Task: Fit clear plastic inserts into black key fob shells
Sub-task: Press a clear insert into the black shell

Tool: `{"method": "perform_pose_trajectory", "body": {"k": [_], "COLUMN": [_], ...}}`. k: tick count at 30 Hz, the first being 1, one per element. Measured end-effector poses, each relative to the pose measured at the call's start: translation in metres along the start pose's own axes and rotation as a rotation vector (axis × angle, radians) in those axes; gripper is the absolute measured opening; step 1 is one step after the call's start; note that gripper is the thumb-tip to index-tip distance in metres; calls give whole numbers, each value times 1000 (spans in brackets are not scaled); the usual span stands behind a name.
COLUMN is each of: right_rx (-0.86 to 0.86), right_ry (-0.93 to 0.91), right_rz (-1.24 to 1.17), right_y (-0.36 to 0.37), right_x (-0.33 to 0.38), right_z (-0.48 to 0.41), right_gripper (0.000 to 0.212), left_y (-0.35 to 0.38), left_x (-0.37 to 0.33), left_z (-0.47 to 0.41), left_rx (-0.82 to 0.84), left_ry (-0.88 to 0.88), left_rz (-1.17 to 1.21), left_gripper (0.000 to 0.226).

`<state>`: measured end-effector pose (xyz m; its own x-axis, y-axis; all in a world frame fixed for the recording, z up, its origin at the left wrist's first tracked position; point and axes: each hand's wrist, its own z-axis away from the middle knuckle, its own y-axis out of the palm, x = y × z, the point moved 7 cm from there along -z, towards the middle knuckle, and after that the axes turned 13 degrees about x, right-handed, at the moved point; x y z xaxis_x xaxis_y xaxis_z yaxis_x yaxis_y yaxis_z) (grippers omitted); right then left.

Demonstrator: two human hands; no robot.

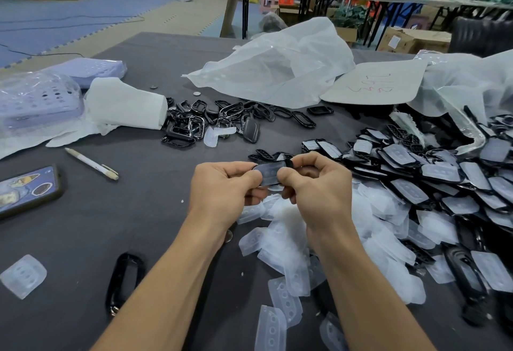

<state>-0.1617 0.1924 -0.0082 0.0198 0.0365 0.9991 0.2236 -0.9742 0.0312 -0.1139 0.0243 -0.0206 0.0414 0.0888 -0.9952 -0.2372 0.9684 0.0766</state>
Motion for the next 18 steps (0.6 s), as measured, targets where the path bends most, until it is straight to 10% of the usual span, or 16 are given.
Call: {"method": "perform_pose_trajectory", "body": {"k": [18], "right_rx": [-2], "right_ry": [-6], "right_rz": [50], "right_y": [-1], "right_x": [2], "right_z": [-1], "right_gripper": [12], "left_y": [2], "left_x": [-6], "left_z": [4], "left_rx": [97], "left_ry": [1], "left_rz": [-37], "left_gripper": [34]}}
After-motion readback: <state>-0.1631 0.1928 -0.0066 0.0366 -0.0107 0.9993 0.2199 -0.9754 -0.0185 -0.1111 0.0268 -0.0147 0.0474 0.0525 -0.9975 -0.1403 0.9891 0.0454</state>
